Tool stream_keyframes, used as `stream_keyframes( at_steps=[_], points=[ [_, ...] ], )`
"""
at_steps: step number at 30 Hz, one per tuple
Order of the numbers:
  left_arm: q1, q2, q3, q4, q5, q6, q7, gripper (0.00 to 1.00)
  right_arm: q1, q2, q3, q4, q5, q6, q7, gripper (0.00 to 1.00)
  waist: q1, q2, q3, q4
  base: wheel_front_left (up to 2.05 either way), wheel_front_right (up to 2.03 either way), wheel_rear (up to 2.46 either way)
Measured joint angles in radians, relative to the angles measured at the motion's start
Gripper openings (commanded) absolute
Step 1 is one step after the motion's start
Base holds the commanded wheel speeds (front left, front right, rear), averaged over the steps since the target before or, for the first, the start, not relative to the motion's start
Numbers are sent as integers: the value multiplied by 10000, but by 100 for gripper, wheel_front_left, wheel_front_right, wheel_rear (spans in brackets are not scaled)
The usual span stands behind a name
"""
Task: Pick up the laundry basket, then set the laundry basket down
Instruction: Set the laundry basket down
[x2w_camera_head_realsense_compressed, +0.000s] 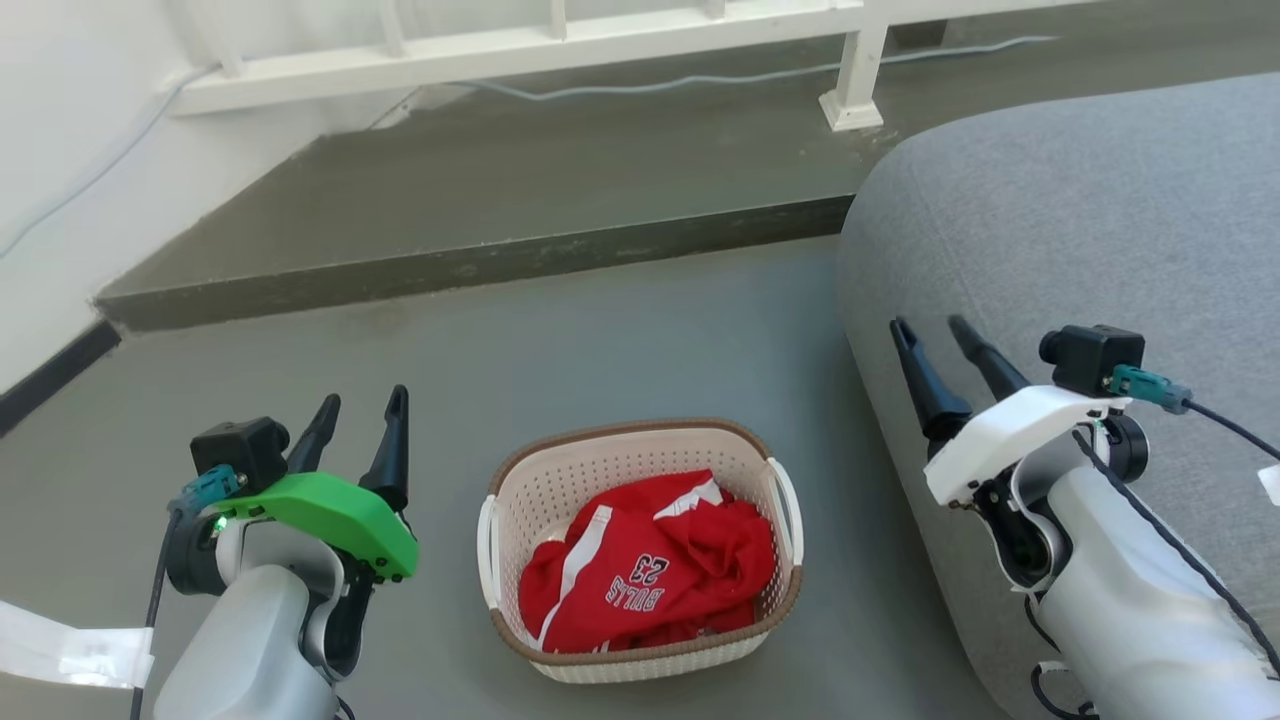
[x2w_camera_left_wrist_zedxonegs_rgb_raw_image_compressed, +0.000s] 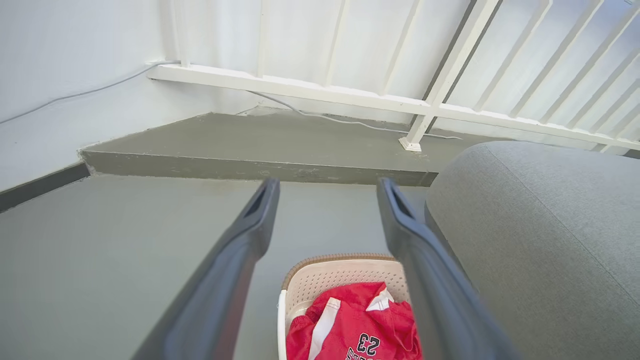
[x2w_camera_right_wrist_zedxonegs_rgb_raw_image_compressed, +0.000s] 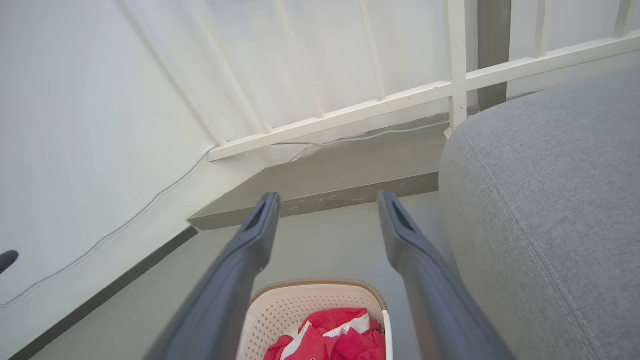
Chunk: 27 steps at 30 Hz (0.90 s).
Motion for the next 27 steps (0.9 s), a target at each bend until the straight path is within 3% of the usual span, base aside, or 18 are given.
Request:
stream_keyframes(
  at_steps=[16,27],
  points=[
    [1344,63,1586,-2913,1398,345,0,100,1580,10,-1779,-3227,-1331,-575,-10,100,0,0,-297,7,0,0,0],
    [2426,-343,2341,-4144,1852,389,0,100,2817,42,-2295,-4707,-2266,-731,-12,100,0,0,-344,135,0,0,0]
  ],
)
